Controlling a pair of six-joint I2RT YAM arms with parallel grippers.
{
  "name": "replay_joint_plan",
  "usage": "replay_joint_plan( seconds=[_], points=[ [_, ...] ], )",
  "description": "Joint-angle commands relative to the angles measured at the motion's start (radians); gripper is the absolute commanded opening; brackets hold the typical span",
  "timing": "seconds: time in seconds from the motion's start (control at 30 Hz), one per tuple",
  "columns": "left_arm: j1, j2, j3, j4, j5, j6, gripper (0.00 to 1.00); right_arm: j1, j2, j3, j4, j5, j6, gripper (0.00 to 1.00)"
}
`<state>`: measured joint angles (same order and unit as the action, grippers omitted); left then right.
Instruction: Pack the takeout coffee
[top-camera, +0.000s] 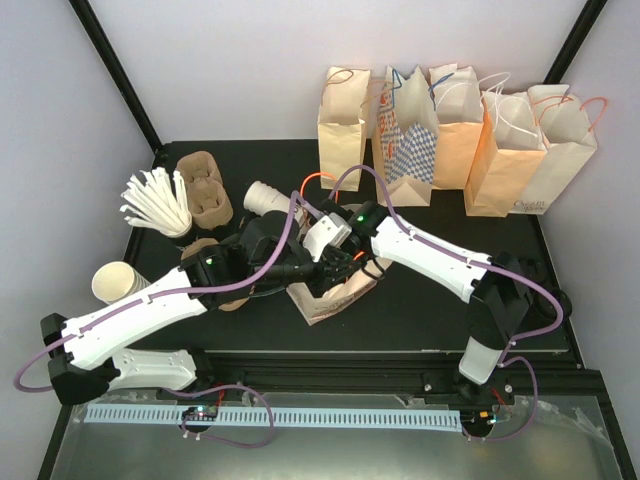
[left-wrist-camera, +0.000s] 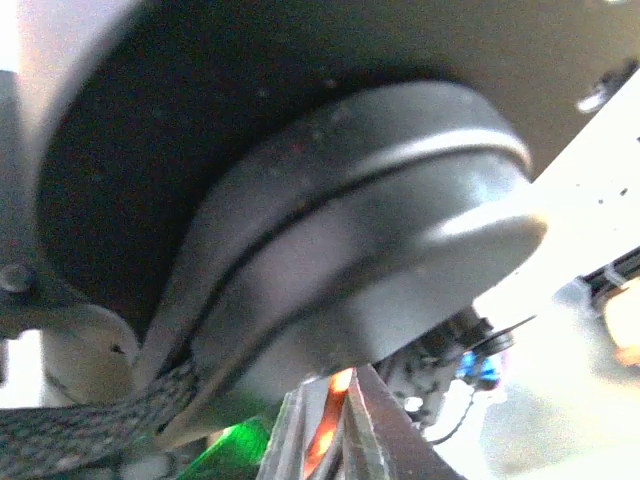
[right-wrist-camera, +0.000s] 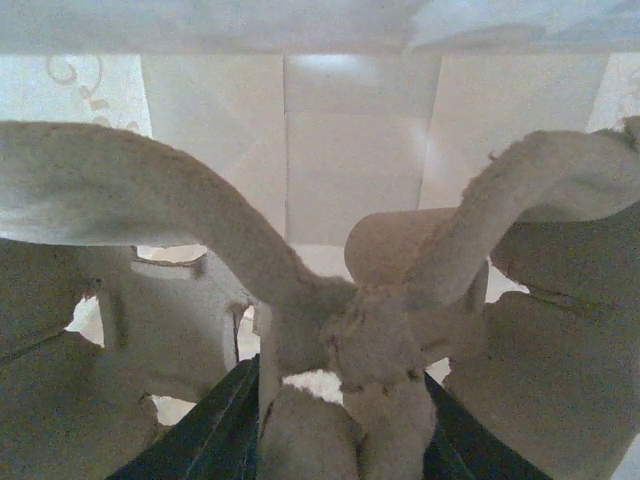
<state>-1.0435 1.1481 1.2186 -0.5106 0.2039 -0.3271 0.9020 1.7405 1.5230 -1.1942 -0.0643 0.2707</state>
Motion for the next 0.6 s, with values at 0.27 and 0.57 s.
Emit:
replay_joint_plan(
  seconds=[0.27, 0.57],
  points=[
    [-0.068, 0.048, -0.011, 0.089, 0.197, 0.028, 0.02, 0.000, 0.055, 0.065, -0.035, -0.025, -0.001, 0.36],
    [-0.125, 0.102, 0.017, 0.044, 0.282, 0.085, 0.02, 0.002, 0.074, 0.094, -0.068, -0.028, -0.009, 0.36]
  ],
)
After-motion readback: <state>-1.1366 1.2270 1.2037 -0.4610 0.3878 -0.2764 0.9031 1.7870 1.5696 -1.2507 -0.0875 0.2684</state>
